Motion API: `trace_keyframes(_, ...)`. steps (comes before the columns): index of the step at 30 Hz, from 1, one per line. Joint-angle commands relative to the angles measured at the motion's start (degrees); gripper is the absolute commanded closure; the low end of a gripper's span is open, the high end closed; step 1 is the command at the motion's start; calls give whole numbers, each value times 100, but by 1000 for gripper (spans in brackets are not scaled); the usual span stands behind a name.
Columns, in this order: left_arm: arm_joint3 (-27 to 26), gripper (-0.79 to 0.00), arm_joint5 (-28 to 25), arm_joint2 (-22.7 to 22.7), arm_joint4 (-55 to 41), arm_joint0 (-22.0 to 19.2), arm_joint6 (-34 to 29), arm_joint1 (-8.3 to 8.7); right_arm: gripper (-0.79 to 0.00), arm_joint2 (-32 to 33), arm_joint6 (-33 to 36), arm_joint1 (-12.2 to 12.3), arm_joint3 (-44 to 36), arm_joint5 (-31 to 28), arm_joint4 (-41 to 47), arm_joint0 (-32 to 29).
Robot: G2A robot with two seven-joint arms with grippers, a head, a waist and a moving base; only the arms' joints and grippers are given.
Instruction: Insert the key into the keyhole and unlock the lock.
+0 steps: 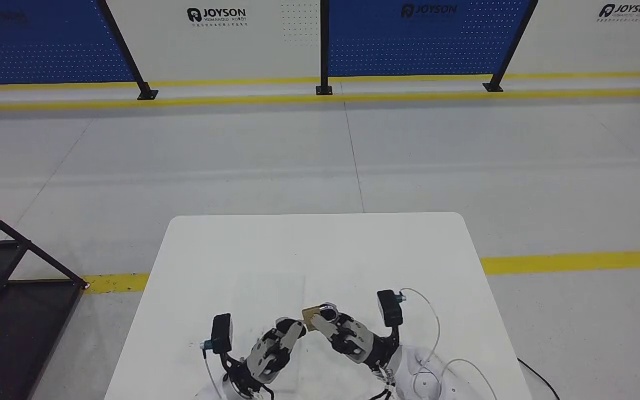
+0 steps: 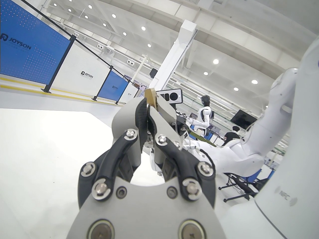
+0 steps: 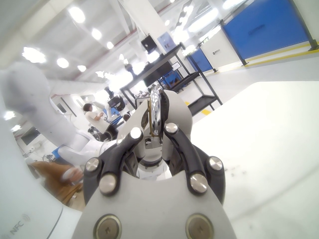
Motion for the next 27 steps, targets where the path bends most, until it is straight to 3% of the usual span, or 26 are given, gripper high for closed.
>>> trace_keyframes(1,-7,0,53,-2,100,1,82,-1,0,-3,10,0,-3,10,3,-3)
trace_keyframes(12,70,0,532,47,884,-8,722,-4,0,12,57,5,-30,101,94,-33)
trace_keyframes(27,192,0,1587,210,1731,-72,1443,-7,0,57,300,38,-102,273,271,-89)
